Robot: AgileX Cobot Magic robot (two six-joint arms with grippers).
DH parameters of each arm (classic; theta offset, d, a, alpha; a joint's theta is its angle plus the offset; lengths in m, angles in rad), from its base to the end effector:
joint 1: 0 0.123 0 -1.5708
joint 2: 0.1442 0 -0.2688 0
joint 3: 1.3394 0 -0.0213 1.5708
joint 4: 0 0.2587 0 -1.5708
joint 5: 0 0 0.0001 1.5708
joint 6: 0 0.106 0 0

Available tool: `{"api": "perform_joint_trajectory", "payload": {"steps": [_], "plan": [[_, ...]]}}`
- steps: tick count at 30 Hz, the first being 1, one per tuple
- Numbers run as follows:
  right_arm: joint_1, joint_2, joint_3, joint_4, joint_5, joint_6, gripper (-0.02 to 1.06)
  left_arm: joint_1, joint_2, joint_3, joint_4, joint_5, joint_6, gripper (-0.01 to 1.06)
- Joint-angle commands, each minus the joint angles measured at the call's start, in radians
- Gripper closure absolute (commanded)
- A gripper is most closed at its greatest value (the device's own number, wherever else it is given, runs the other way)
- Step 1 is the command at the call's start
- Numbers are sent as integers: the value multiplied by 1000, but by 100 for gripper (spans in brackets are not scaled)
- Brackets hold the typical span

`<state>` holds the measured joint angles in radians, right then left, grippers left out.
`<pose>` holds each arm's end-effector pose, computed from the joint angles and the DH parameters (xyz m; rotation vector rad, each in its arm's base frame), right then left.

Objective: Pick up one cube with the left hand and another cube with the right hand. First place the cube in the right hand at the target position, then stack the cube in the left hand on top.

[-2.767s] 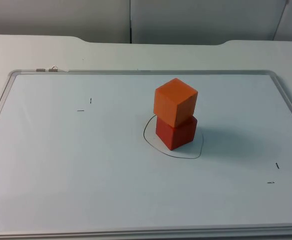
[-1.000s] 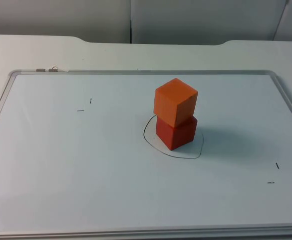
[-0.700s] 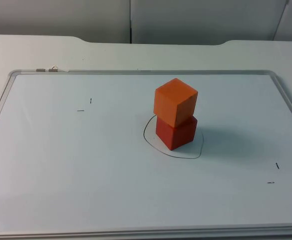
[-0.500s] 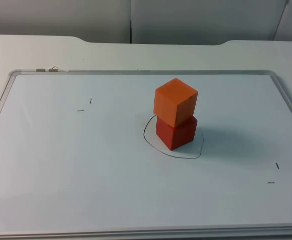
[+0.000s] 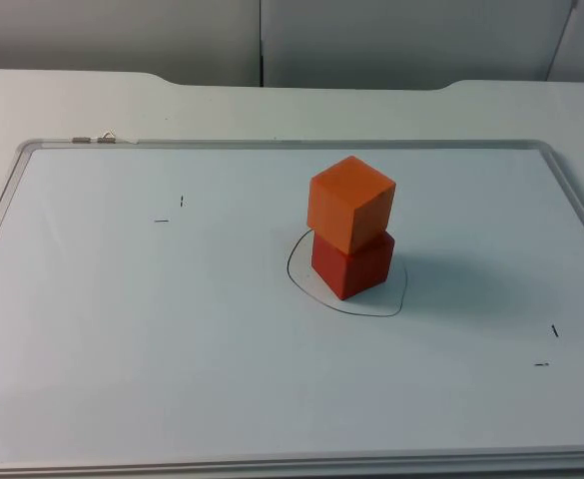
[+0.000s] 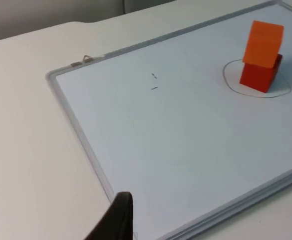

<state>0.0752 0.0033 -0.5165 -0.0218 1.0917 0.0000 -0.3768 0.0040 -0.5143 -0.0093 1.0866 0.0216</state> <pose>0.0290 0.0001 0.2762 -0.0759 2.0606 0.0203 0.0272 -0.0117 0.2760 0.4098 2.0268 -0.2304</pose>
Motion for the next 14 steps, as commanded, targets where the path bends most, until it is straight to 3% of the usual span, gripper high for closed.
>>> {"api": "perform_joint_trajectory", "payload": {"steps": [1, 8, 14], "plan": [[-6, -3, 8, 0, -14, 0, 0, 35, -4, 3, -6, -10, -3, 0], [-6, -3, 8, 0, -14, 0, 0, 231, -4, 3, -6, -10, -3, 0], [-6, -3, 8, 0, -14, 0, 0, 308, -4, 3, -6, -10, -3, 0]]}}
